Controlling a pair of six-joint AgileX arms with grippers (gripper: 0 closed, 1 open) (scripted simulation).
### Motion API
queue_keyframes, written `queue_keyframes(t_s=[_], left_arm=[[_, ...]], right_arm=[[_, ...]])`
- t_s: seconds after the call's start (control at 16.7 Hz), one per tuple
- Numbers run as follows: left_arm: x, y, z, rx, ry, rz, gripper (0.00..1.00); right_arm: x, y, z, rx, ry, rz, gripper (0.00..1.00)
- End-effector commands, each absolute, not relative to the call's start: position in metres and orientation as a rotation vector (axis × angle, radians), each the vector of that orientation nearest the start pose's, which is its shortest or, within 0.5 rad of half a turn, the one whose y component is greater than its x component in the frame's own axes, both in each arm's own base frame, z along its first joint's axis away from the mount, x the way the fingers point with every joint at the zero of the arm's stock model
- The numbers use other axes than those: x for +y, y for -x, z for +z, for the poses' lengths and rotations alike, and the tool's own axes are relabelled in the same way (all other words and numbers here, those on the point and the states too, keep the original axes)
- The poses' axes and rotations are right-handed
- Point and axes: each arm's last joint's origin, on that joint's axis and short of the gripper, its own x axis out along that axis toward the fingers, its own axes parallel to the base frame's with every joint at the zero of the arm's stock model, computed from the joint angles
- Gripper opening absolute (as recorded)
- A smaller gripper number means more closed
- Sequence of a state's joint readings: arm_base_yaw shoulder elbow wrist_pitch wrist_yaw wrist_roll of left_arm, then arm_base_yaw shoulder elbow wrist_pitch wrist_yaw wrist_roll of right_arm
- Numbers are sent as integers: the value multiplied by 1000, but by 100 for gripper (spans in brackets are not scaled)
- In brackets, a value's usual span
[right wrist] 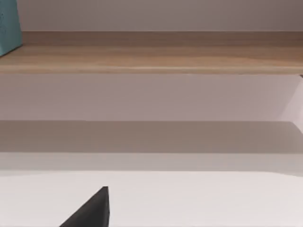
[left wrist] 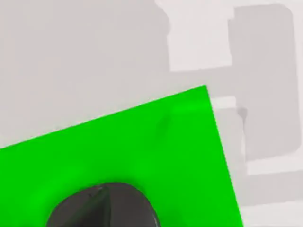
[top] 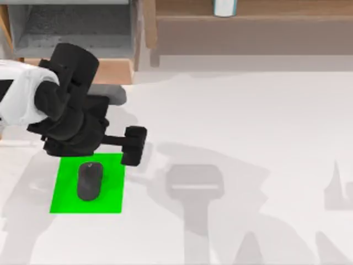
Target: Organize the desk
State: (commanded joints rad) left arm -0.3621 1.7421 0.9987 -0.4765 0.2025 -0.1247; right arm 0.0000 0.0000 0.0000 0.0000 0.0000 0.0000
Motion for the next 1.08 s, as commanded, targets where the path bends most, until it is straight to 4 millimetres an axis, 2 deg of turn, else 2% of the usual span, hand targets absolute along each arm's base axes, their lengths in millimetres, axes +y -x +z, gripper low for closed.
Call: queue_keyframes(t_s=[0.12,0.24,0.48,0.6,0.78,0.9,1.08], left_arm=[[-109,-307,142,1113,-3,-559,100],[-90,-312,134,930,-47,-676,100],[-30,-312,119,483,-282,-769,100],[5,-303,115,254,-480,-730,100],[57,-281,114,-15,-841,-572,100],[89,-263,111,-99,-1077,-431,100],[132,-239,102,-91,-1355,-220,100]], right_arm=[[-1,-106,160,0,0,0,100],[-1,-106,160,0,0,0,100],[-1,-106,160,0,0,0,100],[-1,-106,160,0,0,0,100],[-1,-106,160,0,0,0,100],[-1,-106,160,0,0,0,100],[-1,-106,160,0,0,0,100]])
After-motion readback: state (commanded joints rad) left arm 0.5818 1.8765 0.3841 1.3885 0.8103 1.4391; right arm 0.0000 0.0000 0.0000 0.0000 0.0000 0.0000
